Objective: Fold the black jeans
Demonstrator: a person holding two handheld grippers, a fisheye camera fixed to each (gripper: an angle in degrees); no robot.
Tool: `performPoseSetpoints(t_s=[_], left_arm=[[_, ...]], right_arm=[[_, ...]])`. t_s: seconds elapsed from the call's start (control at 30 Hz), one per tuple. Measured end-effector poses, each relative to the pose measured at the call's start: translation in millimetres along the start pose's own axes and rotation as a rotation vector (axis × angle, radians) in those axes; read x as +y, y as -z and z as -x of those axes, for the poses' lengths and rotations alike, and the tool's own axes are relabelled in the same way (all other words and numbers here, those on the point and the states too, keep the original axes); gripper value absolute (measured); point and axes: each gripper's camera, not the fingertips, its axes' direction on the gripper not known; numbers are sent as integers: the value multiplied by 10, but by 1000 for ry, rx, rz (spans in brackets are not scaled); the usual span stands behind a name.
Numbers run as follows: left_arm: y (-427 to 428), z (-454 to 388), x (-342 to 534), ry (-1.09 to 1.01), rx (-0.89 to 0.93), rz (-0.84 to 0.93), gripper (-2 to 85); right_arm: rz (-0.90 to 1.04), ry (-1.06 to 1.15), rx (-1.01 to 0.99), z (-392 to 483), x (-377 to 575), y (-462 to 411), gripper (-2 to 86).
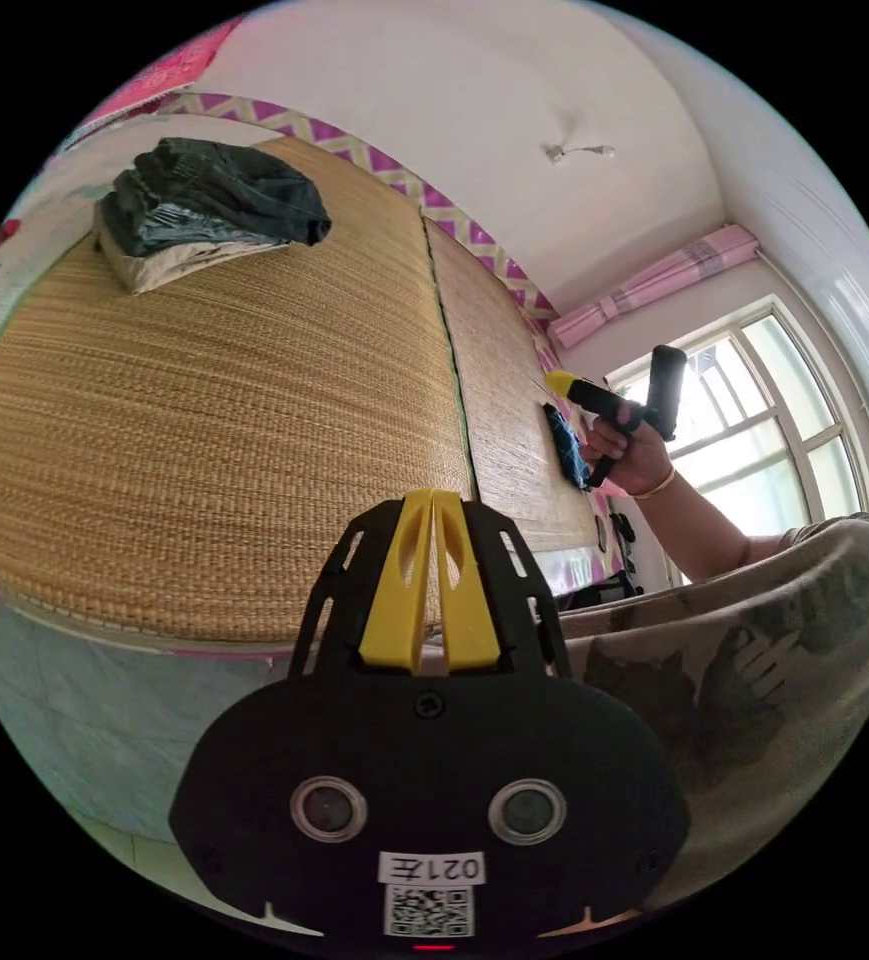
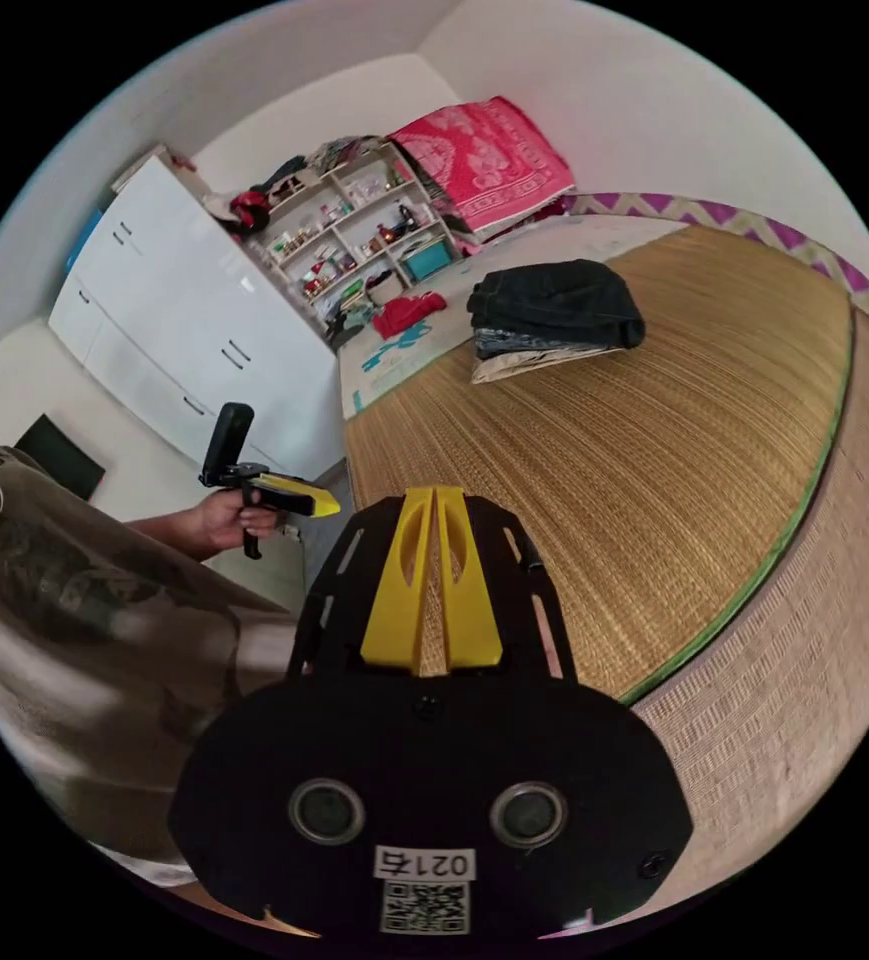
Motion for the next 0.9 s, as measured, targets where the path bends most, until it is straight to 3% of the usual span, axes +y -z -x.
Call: performPoseSetpoints(t_s=[0.2,0.5,0.67,0.77,0.9], left_arm=[[326,466,147,-1,22,-14,-10],[878,1969,-108,9,128,23,-9],[1214,2660,-202,26,129,51,-9],[1341,3005,-211,61,137,53,-9],[1409,3380,-219,113,150,55,-9]], right_arm=[[92,112,111,409,-853,-229,12],[8,329,411,1127,-2717,-1123,143],[141,450,632,1265,-3520,-1864,173],[268,564,705,1330,-3663,-2178,176],[314,556,753,1252,-3782,-2322,170]])
